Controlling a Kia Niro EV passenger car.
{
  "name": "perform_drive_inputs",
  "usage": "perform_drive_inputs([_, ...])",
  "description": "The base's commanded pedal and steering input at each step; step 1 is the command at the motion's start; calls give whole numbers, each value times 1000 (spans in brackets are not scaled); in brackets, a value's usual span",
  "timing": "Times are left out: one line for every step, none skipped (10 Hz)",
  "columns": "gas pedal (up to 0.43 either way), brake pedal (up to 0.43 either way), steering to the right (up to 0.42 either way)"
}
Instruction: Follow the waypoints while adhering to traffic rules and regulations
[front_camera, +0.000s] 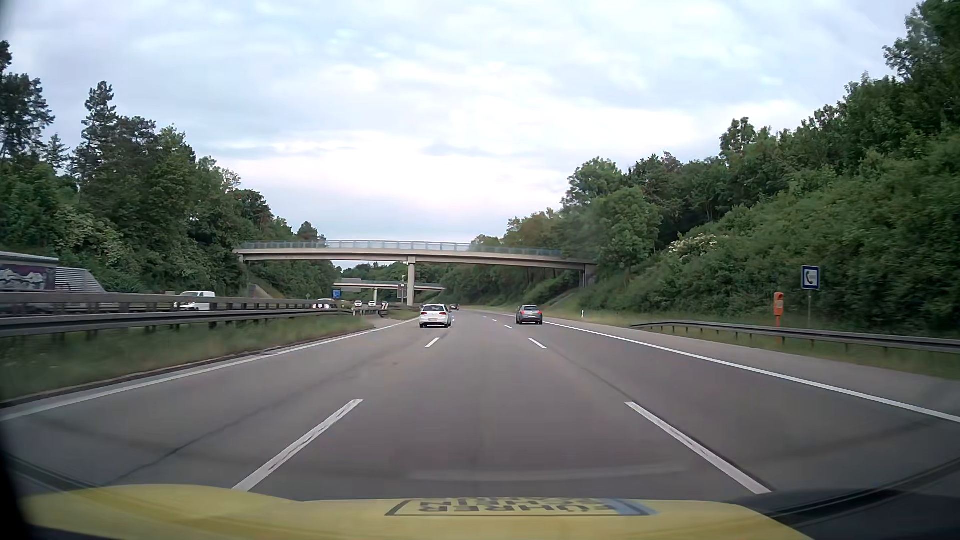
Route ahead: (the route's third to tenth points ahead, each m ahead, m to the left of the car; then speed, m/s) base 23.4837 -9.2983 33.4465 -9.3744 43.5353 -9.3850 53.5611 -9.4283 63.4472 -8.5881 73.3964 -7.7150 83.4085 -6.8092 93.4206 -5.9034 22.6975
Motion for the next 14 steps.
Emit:
perform_drive_inputs([87, 0, -4])
perform_drive_inputs([87, 0, -4])
perform_drive_inputs([87, 0, -4])
perform_drive_inputs([87, 0, -4])
perform_drive_inputs([87, 0, -4])
perform_drive_inputs([87, 0, -4])
perform_drive_inputs([87, 0, -4])
perform_drive_inputs([87, 0, -4])
perform_drive_inputs([87, 0, -4])
perform_drive_inputs([87, 0, -4])
perform_drive_inputs([98, 0, -3])
perform_drive_inputs([98, 0, -3])
perform_drive_inputs([98, 0, -3])
perform_drive_inputs([98, 0, -3])
